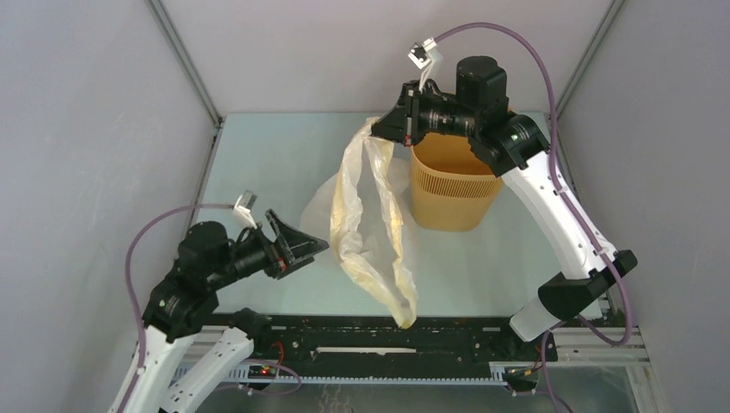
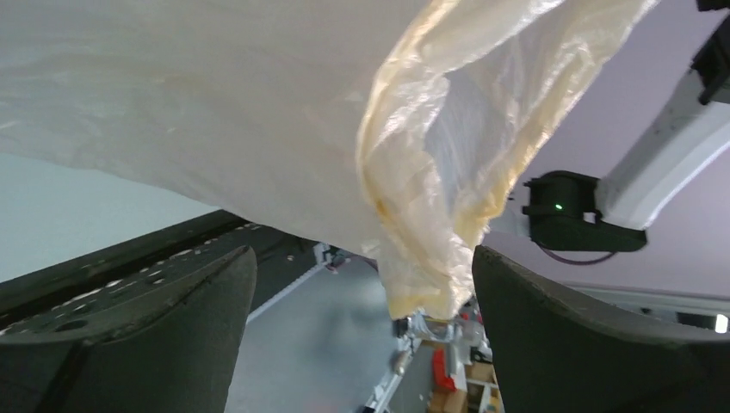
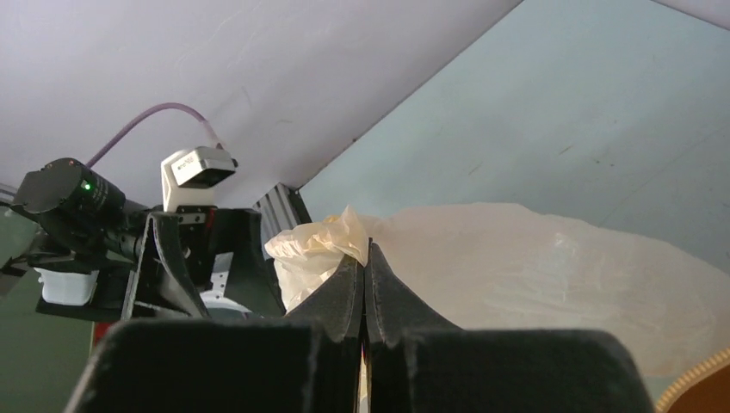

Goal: Put the trash bags into the trash bin

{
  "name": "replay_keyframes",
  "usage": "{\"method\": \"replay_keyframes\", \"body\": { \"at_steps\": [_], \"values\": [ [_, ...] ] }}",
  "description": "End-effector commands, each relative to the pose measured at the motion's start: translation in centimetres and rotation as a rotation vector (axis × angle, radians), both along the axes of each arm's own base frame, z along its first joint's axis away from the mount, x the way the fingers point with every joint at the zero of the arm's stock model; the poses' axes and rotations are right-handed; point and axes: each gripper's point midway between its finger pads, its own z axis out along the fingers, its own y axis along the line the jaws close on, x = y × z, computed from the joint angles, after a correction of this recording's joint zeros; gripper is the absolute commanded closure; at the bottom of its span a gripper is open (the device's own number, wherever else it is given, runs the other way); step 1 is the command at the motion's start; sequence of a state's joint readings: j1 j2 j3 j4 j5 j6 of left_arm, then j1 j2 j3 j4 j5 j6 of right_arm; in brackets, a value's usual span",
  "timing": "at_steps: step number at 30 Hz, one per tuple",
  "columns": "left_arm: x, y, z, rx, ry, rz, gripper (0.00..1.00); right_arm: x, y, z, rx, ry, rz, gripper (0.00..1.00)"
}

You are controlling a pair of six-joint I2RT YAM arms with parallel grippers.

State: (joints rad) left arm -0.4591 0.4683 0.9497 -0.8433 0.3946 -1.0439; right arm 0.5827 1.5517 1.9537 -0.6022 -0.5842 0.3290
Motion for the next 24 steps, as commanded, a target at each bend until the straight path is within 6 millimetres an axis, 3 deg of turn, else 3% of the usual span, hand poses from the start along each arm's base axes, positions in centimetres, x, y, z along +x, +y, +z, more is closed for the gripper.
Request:
{"method": "replay_keyframes", "body": {
  "at_steps": [1, 5, 10, 12, 14, 16, 19, 22, 24],
  "values": [
    [0.6, -3.8, 4.9, -0.176, -0.084, -0.183, 0.0, 0.9, 0.6, 2.5, 0.063, -0.019, -0.019, 1.0],
    [1.7, -5.8, 4.0, -0.127, -0.04, -0.24, 0.02, 1.0, 0.7, 2.6, 0.058, -0.022, -0.016, 1.0],
    [2.6, -7.2, 1.9, -0.099, 0.016, -0.255, 0.18, 1.0, 0.3, 2.7, 0.054, -0.034, -0.029, 1.0],
    [2.9, -7.2, 1.0, -0.085, 0.034, -0.24, 0.16, 0.9, 0.1, 2.9, 0.056, -0.036, -0.03, 1.0],
    [3.3, -7.4, 1.0, -0.087, 0.027, -0.236, 0.15, 0.9, -0.1, 3.1, 0.058, -0.038, -0.035, 1.0],
    [3.8, -7.9, 1.5, -0.11, 0.003, -0.239, 0.2, 0.8, -0.2, 3.2, 0.061, -0.038, -0.034, 1.0],
    [4.8, -8.5, 2.8, -0.134, -0.03, -0.24, 0.46, 0.6, -0.4, 3.2, 0.061, -0.039, -0.031, 1.0],
    [5.5, -8.2, 5.5, -0.107, -0.124, -0.224, 0.66, 0.2, -0.8, 2.9, 0.049, -0.039, -0.031, 1.0],
    [5.6, -7.5, 7.9, -0.067, -0.198, -0.204, 0.88, 0.0, -1.3, 2.7, 0.042, -0.041, -0.034, 1.0]
  ]
}}
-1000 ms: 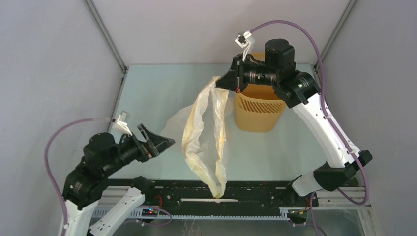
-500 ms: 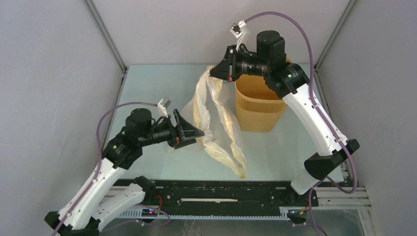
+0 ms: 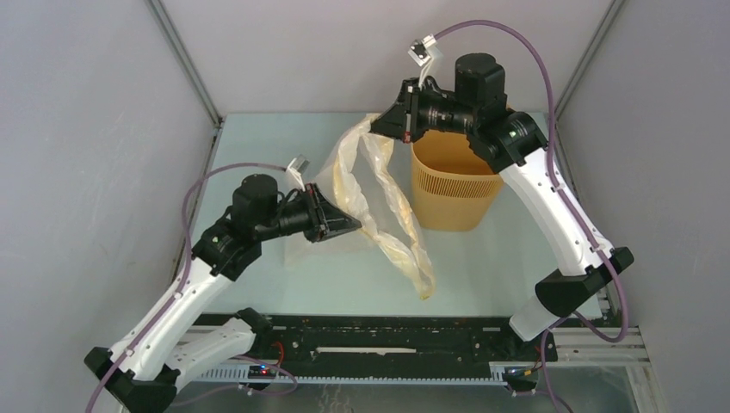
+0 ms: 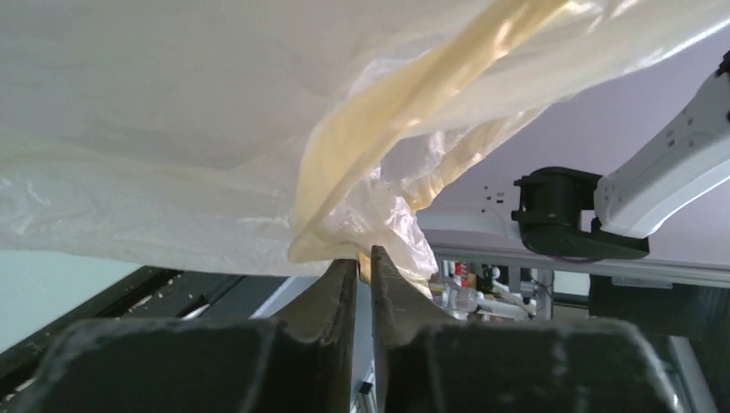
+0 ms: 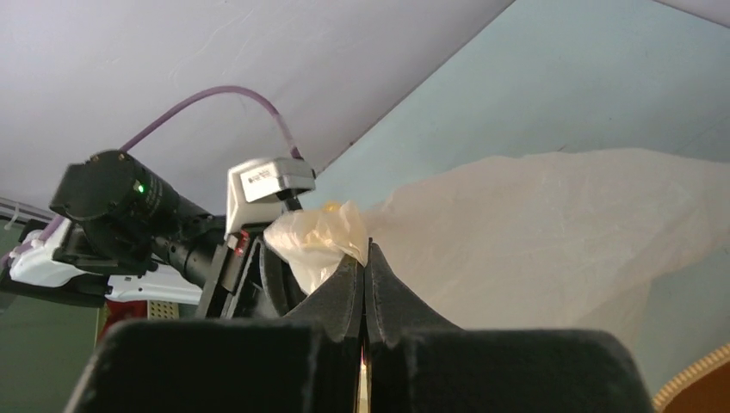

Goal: Put the trash bags into the trash bin

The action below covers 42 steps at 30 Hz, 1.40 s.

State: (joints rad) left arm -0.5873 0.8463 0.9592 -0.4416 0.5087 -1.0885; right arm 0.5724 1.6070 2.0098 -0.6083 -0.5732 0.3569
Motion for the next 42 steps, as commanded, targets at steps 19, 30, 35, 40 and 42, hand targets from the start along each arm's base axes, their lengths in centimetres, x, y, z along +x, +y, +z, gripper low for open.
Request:
{"method": "replay_keyframes", "body": {
  "at_steps": [19, 30, 35, 40, 42],
  "values": [
    [2.1, 6.9, 19.8, 0.034, -0.501, 0.316, 1.0, -11.3, -0.9, 3.9, 0.101, -0.033, 0.225, 0.82],
    [3.9, 6.1, 22.7, 0.006, -0.519, 0.333, 1.0, -14.3, 1.5, 3.1, 0.118, 0.024, 0.164, 0.0],
    [4.0, 5.7, 23.1, -0.006, -0.52, 0.315, 1.0, -12.1, 1.9, 0.6, -0.032, -0.023, -0.025, 0.0],
    [4.0, 5.5, 23.2, -0.008, -0.523, 0.301, 1.0, -11.2, 2.0, 0.6, -0.072, -0.063, -0.086, 0.24],
    [3.9, 5.6, 23.3, -0.006, -0.532, 0.299, 1.0, -11.4, 2.2, 1.6, -0.049, -0.08, -0.072, 0.56]
  ]
}}
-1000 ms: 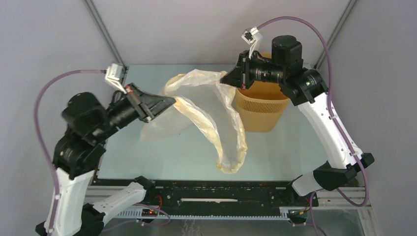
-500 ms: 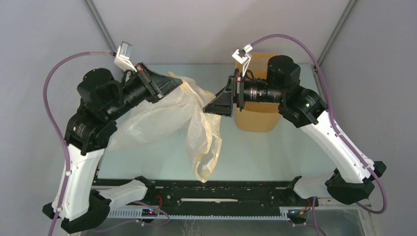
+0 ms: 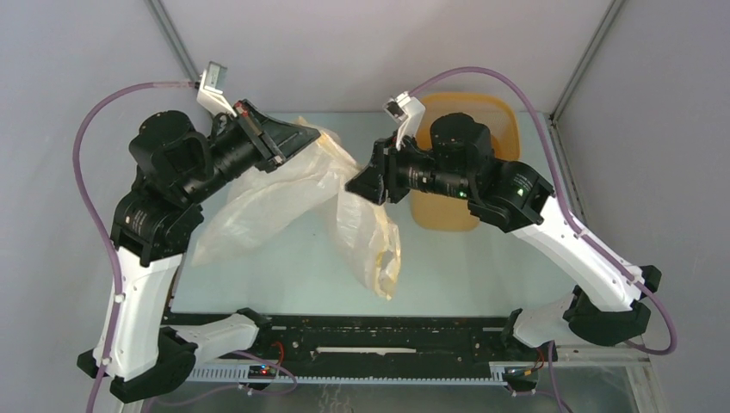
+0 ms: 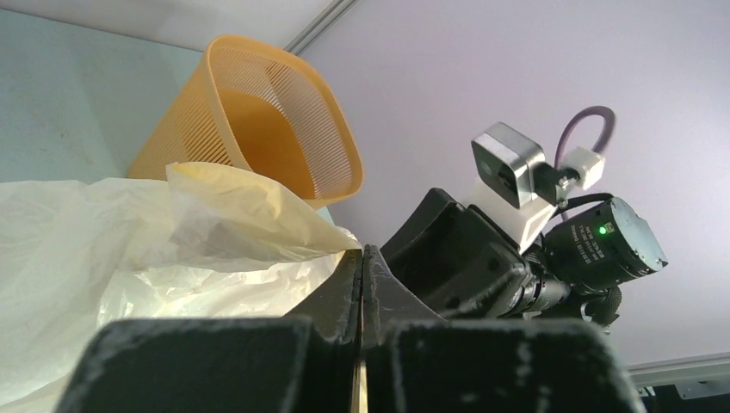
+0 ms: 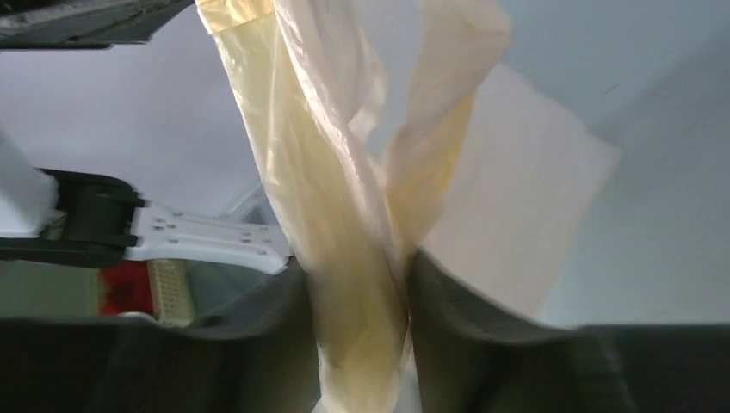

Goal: Put the trash bags into the trash bin

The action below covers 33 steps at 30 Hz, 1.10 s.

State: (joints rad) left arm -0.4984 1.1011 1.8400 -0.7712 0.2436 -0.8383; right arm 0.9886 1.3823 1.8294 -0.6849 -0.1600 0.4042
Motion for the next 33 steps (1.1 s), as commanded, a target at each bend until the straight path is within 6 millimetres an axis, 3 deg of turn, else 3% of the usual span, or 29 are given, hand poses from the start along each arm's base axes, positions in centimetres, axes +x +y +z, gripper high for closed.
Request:
{"method": "replay_keyframes", "body": {
  "at_steps": [1, 3, 4, 8, 11, 16, 19, 22, 27, 31, 33],
  "values": [
    [-0.8, 0.3, 2.4, -0.031, -0.07, -0.019, 1.0, 1.2, -0.8, 3.1, 0.034, -0.091, -0.075, 0.73],
    [-1.2, 0.8, 3.1, -0.03, -0.097, -0.016, 0.94, 1.6, -1.3, 4.3, 0.077, -0.091, -0.104, 1.0],
    [-1.4, 1.2, 3.5, -0.028, -0.113, -0.009, 0.84, 1.9, -1.6, 5.2, 0.117, -0.078, -0.119, 1.0],
    [-3.3, 3.1, 6.4, -0.029, -0.232, 0.021, 0.3, 3.4, -4.3, 10.2, 0.329, 0.008, -0.158, 1.0],
    [-5.3, 4.8, 8.8, -0.02, -0.341, 0.065, 0.11, 4.6, -7.4, 14.2, 0.457, 0.023, -0.209, 1.0],
    [-6.5, 7.8, 10.1, 0.006, -0.43, 0.203, 0.05, 5.7, -14.7, 20.7, 0.635, -0.044, -0.336, 1.0],
    [-5.6, 8.2, 8.9, 0.028, -0.402, 0.242, 0.05, 5.5, -19.8, 24.5, 0.751, -0.093, -0.396, 1.0],
    [-4.2, 7.3, 6.9, 0.053, -0.348, 0.215, 0.05, 5.2, -23.2, 26.6, 0.823, -0.102, -0.407, 1.0],
    [-2.1, 4.9, 4.2, 0.032, -0.283, 0.13, 0.05, 5.4, -26.0, 28.4, 0.875, -0.097, -0.351, 1.0],
    [-0.5, 2.5, 1.8, -0.019, -0.21, 0.039, 0.06, 3.6, -27.2, 31.7, 0.877, -0.235, -0.289, 1.0],
    [0.1, 1.6, 1.0, -0.029, -0.179, 0.003, 0.07, 4.4, -28.4, 31.9, 0.876, -0.244, -0.326, 1.0]
  ]
}}
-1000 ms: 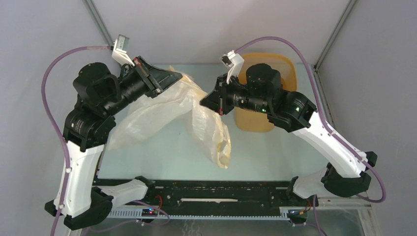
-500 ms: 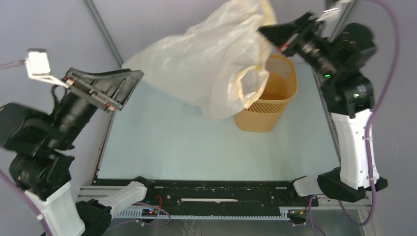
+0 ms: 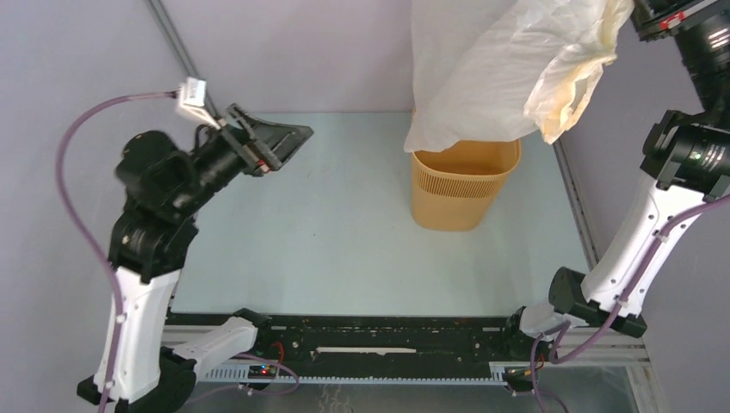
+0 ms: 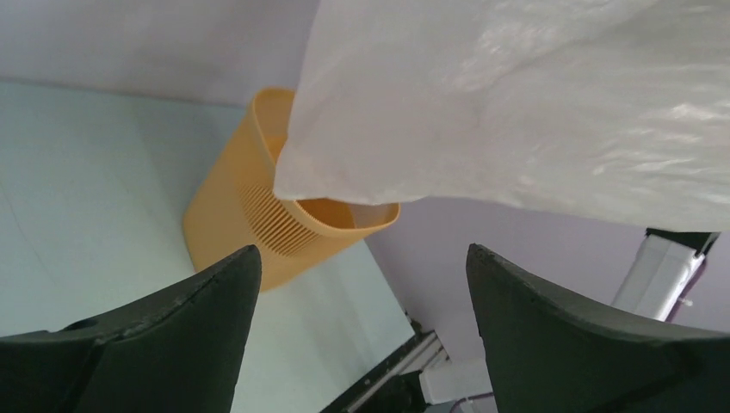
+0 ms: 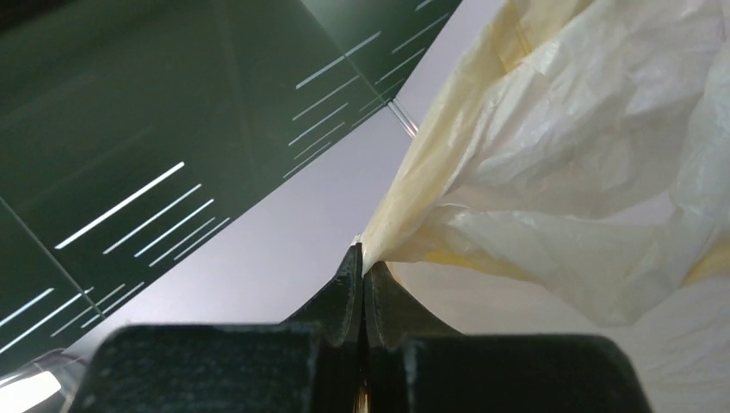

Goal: Put the trash bags into the trash bin

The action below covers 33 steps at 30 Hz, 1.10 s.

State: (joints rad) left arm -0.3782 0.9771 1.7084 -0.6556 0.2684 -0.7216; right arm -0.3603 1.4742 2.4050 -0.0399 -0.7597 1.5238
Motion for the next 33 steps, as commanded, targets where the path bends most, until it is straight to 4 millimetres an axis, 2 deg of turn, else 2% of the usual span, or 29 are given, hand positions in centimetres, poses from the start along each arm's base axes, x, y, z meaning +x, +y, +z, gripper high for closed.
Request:
{"method": "replay_keyframes", "body": {
  "at_steps": [1, 5, 9, 12, 16, 19, 22, 25, 28, 30, 31, 33],
  "values": [
    [0.4, -2.1, 0.3, -0.067, 0.001, -0.113, 0.07, -1.2, -0.6, 1.1, -0.021, -0.027, 0.064, 1.0],
    [1.1, -2.7, -1.0, -0.058, 0.031, -0.13, 0.07, 0.1, -1.2, -1.6, -0.059, 0.056, 0.03, 1.0],
    [1.9, -3.6, -2.6, -0.061, 0.082, -0.157, 0.09, -0.6, -0.1, -4.1, -0.164, 0.083, 0.059, 1.0],
    [2.4, -4.4, -3.6, -0.069, 0.109, -0.186, 0.1, -0.3, -0.6, -4.7, -0.25, 0.056, 0.006, 1.0],
    [2.8, -5.3, -4.0, -0.075, 0.129, -0.214, 0.12, 0.8, -2.4, -2.6, -0.15, 0.021, 0.01, 1.0],
    [2.6, -5.7, -4.0, -0.076, 0.132, -0.23, 0.12, 0.4, -2.5, -0.2, -0.118, -0.044, 0.028, 1.0],
    [2.3, -5.8, -4.7, -0.074, 0.146, -0.237, 0.13, 0.5, -2.5, 0.1, -0.112, -0.037, 0.054, 1.0],
    [2.0, -5.5, -5.6, -0.072, 0.16, -0.225, 0.13, -0.1, -1.5, -1.8, -0.162, 0.027, 0.074, 1.0],
    [2.0, -5.5, -6.7, -0.069, 0.178, -0.217, 0.12, -1.3, -0.1, -5.3, -0.272, 0.099, 0.094, 1.0],
    [2.2, -5.7, -7.1, -0.069, 0.191, -0.229, 0.12, -1.5, 1.3, -7.8, -0.372, 0.137, 0.137, 1.0],
    [2.3, -5.9, -7.2, -0.067, 0.197, -0.237, 0.13, -2.2, 2.4, -8.4, -0.471, 0.082, 0.119, 1.0],
    [2.4, -6.3, -7.3, -0.064, 0.204, -0.254, 0.13, -2.6, 4.0, -10.5, -0.526, 0.101, 0.183, 1.0]
  ]
}}
